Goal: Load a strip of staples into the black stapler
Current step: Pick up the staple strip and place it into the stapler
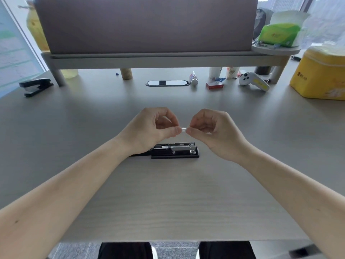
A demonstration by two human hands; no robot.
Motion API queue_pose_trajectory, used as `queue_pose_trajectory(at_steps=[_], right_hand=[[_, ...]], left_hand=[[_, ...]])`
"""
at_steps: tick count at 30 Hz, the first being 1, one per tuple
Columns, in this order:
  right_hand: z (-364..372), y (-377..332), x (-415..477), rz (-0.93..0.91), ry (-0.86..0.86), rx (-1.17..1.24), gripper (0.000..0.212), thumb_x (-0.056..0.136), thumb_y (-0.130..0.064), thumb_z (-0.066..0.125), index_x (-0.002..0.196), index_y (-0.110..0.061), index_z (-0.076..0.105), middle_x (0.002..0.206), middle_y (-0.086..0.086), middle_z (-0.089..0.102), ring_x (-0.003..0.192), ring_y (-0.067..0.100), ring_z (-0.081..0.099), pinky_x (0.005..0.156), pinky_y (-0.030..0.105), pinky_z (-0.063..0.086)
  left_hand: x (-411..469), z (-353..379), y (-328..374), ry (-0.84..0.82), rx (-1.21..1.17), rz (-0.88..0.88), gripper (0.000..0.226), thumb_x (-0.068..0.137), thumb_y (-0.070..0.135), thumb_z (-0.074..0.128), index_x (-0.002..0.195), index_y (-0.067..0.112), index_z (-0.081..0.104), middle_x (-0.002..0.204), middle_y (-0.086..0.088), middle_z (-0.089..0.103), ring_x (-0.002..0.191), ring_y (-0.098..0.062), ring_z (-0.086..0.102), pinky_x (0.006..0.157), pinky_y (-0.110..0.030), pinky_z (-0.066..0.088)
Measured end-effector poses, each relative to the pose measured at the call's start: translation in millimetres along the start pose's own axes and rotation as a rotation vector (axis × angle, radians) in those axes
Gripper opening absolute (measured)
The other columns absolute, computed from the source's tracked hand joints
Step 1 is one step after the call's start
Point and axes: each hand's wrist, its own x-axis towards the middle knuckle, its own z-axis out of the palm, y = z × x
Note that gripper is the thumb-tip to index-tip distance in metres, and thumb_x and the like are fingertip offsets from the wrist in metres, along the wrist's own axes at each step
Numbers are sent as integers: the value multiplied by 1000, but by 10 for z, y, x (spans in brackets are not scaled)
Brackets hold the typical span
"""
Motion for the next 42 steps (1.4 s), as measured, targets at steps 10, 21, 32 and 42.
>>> queue_pose_trajectory(at_steps=[10,21,32,42], right_hand=[[92,45,-257,-90,28,-114,18,83,-20,86,94,-18,72,91,-7,77,94,14,75,89,34,61],[133,92,-364,-134,-20,-281,11,88,-14,81,94,-18,73,94,-11,77,95,6,71,75,5,45],[112,127,-387,-135,52,-289,12,87,-20,85,83,-16,75,84,-8,79,86,5,77,83,14,54],[116,115,-394,-128,77,-274,12,86,-18,87,82,-14,77,83,-5,81,83,7,77,85,20,59]], left_hand=[[-183,-13,-31,22,187,141,8,86,19,83,86,22,75,83,5,81,81,-8,78,86,-37,62],[-266,-37,-62,-14,318,229,4,88,16,82,87,17,78,84,11,80,86,3,75,77,-5,50],[-272,0,-108,-14,329,292,3,90,20,80,89,21,77,80,14,80,86,-1,76,81,-29,59],[-229,13,-137,-37,354,322,3,89,19,81,91,19,79,83,12,79,84,0,76,82,-28,60]])
